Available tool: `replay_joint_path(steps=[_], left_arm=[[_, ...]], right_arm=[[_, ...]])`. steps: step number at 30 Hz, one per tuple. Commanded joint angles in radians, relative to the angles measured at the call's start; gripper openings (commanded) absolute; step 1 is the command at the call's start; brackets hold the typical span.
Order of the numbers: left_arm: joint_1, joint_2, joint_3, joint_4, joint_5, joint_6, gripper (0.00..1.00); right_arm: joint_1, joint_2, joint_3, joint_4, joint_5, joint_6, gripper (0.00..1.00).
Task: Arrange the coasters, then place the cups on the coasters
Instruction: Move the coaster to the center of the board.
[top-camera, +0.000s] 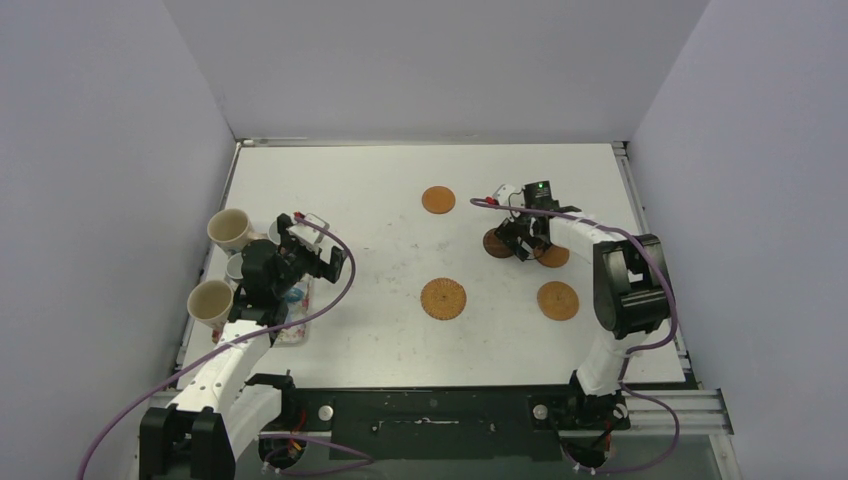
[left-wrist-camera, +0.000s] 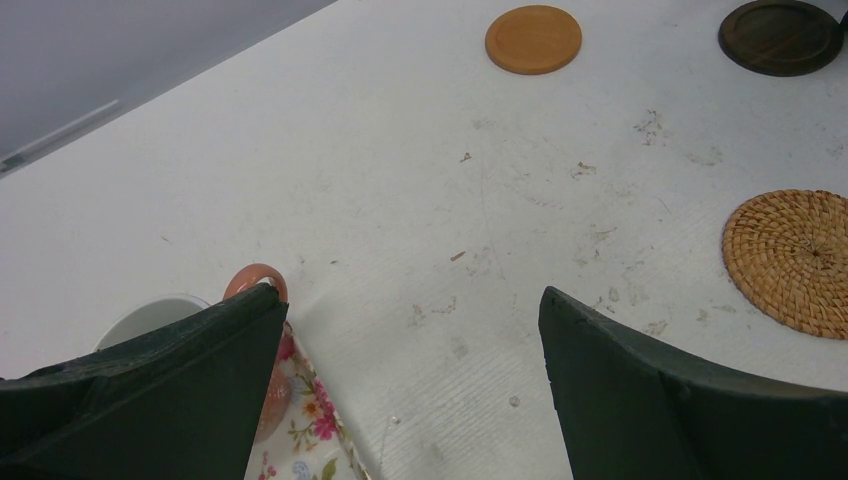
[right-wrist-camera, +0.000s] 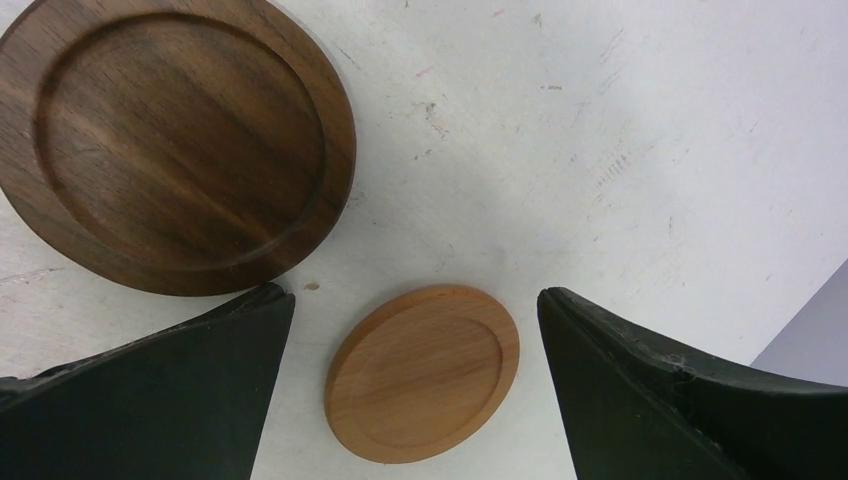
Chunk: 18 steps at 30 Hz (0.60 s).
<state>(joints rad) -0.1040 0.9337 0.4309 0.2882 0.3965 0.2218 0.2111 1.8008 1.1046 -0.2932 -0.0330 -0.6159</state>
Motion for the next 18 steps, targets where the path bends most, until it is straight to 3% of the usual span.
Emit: replay_joint_path(steps=[1,9,18], left_arm=[[-0.005,0.0,0.019,0.032,-0.001,0.005,0.97],[-0.005,-0.007,0.017,0.03,-0.002,0.004,0.97],[-0.004,-0.008,0.019,0.029,0.002,0.004,0.97]], right_arm=[[0.008,0.0,0.009,0.025,0.019,-0.001,1.0],[-0.018,-0.081,0.02,-0.014,0.029,-0.016,1.0],[-0.178,-0.146,0.047,-0.111,-0.023,-0.079,1.0]])
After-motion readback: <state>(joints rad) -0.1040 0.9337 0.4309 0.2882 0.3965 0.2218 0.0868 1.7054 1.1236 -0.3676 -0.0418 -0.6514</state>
